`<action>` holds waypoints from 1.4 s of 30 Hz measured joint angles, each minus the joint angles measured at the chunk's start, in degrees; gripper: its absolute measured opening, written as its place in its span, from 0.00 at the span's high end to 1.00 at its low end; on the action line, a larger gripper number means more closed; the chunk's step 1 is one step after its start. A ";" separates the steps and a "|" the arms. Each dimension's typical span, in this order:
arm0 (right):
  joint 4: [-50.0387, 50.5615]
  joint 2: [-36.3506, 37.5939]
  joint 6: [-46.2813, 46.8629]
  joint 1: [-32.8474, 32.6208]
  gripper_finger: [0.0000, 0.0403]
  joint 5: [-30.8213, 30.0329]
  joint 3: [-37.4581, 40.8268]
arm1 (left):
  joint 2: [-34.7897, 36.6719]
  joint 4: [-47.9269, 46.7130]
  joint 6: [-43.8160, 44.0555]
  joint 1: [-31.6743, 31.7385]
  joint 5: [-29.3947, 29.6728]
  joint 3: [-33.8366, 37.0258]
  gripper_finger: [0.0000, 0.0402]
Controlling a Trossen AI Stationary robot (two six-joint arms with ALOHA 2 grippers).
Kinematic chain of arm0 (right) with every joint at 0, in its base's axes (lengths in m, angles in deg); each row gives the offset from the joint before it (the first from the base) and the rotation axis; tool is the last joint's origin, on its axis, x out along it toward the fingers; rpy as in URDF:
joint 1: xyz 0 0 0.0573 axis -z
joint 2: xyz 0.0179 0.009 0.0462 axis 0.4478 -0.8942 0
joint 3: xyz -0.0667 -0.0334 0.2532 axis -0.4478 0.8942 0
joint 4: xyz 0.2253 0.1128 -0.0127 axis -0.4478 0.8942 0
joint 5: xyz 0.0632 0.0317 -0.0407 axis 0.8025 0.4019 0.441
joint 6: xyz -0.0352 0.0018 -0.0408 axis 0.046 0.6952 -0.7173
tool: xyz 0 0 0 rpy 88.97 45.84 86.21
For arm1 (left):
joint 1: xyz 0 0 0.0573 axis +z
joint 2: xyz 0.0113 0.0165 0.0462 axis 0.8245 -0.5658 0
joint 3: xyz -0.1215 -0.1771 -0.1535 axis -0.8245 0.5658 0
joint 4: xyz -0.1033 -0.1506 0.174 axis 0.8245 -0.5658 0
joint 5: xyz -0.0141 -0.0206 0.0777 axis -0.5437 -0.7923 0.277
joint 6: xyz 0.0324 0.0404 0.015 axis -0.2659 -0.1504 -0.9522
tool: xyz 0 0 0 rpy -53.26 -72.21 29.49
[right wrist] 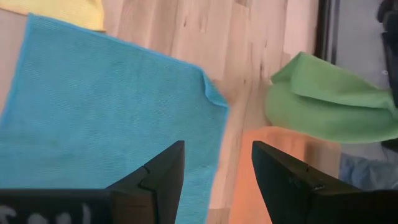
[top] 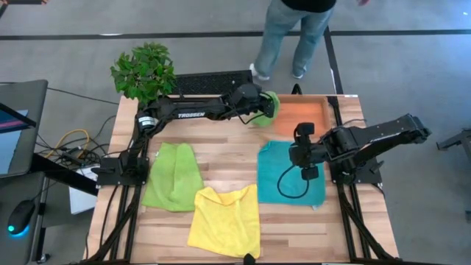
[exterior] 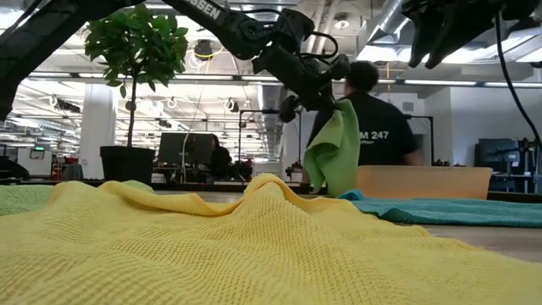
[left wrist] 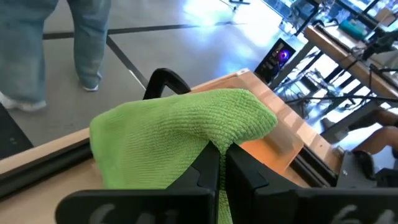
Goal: Fold microfiber towels
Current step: Put the green microfiber towel into the orange bin
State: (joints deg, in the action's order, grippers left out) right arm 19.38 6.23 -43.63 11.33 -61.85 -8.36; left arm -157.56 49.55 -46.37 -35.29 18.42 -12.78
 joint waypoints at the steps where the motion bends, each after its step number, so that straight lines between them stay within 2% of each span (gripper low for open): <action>1: -0.02 0.01 0.18 0.00 0.47 -0.52 0.00 | 0.00 0.08 0.55 0.00 -0.01 0.00 1.00; 6: 0.02 -0.01 1.37 0.00 0.47 -1.35 0.00 | 0.00 0.22 0.92 -0.02 0.01 0.00 1.00; 10: 0.11 -0.01 1.97 0.00 0.47 -1.35 0.00 | 0.00 0.34 -2.93 -0.04 -0.33 -0.01 1.00; 16: 2.74 -0.01 4.68 0.02 0.47 -4.21 0.00 | 0.00 -0.31 -3.99 0.83 -6.00 -2.04 1.00; 21: 5.22 -0.01 8.07 -0.04 0.47 -7.39 0.00 | 0.03 -4.26 -5.37 1.87 -9.49 -6.34 1.00; 27: 3.55 2.86 7.50 -0.52 0.47 -10.12 0.00 | 0.02 -16.25 -13.95 2.54 -14.11 -12.14 1.00; 33: -2.26 8.81 5.81 -0.46 0.47 -11.30 0.31 | 0.02 -29.07 -27.67 2.36 -16.70 -17.64 1.00; 39: -13.27 14.12 -1.07 0.54 0.47 -11.51 7.35 | 0.02 -38.50 -38.81 1.49 -18.17 -22.67 1.00; 42: -18.69 15.78 -2.84 2.35 0.47 -13.32 11.23 | 0.00 -42.27 -41.49 0.89 -18.21 -24.98 1.00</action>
State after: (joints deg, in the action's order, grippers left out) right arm 0.69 22.01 -46.47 13.68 -75.17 2.88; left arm -157.56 7.28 -87.86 -34.40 0.20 -37.76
